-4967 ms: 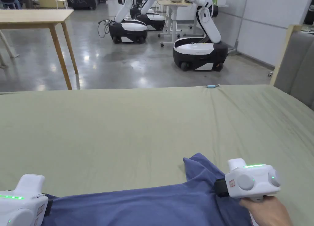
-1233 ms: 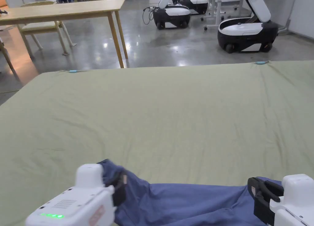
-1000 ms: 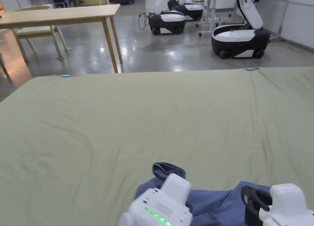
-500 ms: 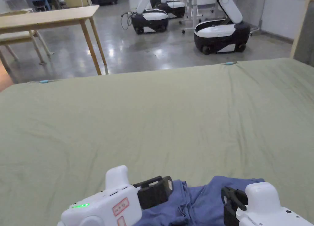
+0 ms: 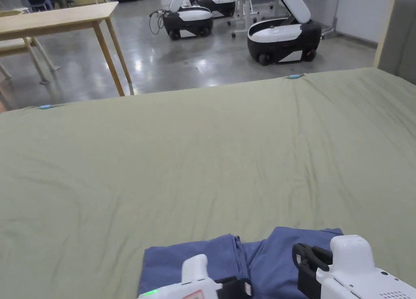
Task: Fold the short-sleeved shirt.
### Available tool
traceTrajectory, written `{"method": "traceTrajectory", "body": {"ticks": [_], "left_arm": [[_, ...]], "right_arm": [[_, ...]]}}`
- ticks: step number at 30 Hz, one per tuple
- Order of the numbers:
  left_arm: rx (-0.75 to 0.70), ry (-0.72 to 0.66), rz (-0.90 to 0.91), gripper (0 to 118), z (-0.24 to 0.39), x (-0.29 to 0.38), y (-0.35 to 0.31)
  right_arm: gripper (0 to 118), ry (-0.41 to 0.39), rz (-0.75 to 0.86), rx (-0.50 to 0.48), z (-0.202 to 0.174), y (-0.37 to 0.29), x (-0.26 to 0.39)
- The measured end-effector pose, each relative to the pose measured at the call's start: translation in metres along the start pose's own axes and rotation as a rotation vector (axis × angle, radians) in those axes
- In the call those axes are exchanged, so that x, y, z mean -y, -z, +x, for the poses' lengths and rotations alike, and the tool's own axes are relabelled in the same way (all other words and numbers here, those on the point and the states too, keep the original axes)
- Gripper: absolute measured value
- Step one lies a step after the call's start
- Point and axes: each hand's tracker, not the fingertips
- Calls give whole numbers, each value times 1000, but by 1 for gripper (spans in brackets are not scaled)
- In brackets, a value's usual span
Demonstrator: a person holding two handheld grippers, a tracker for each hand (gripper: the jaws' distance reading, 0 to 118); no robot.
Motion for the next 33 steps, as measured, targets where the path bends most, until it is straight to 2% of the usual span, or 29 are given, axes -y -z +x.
{"method": "traceTrajectory", "body": {"ticks": [2, 4, 8, 11, 12, 13, 14, 15, 18, 20, 21, 24, 26, 27, 28, 29, 30, 31, 32, 33], "left_arm": [[-45, 2, 17, 11, 1, -1, 1], [-27, -29, 113, 11, -2, -4, -19], [-46, -34, 282, 11, -26, -13, -88], [-59, -114, 413, 11, -64, -6, -147], [-80, -179, 435, 19, -83, 0, -161], [-93, -233, 449, 47, -98, 6, -174], [-104, -311, 440, 89, -117, 13, -183], [-94, -396, 473, 113, -135, 23, -192], [37, -644, 511, 113, -166, 38, -191], [195, -646, 571, 113, -169, 40, -180], [212, -636, 556, 113, -157, 32, -174], [286, -633, 381, 112, -142, 15, -139], [326, -654, 347, 109, -136, 13, -113], [344, -670, 340, 95, -131, 14, -101], [323, -694, 339, 69, -129, 17, -92], [276, -745, 325, 31, -121, 15, -88], [194, -792, 309, 7, -122, 20, -79], [152, -814, 336, 6, -125, 27, -76], [233, -766, 411, 6, -122, 25, -79], [216, -734, 399, 6, -112, 21, -84]], "right_arm": [[4, 6, -2, 6, 0, 0, 1], [4, 2, -6, 10, -2, 0, 2], [4, -20, -6, 3, -11, 1, 0], [4, -26, -6, -14, -19, 6, 0], [4, -26, -7, -19, -22, 9, 0], [4, -28, -10, -25, -24, 11, 1], [4, -35, -17, -33, -28, 14, 1], [4, -50, -28, -42, -33, 17, 2], [4, -98, -42, -35, -45, 21, 3], [4, -103, -46, -47, -48, 21, 2], [4, -106, -46, -47, -49, 21, 2], [4, -115, -40, -38, -48, 18, 0], [4, -111, -38, -30, -46, 16, -1], [4, -107, -34, -22, -44, 15, -2], [4, -103, -31, -16, -42, 14, -3], [4, -97, -29, -10, -40, 12, -3], [4, -92, -29, -5, -39, 12, -3], [4, -91, -29, -3, -37, 10, -3], [4, -91, -31, 1, -36, 10, -3], [4, -95, -36, 7, -36, 9, -3]]}}
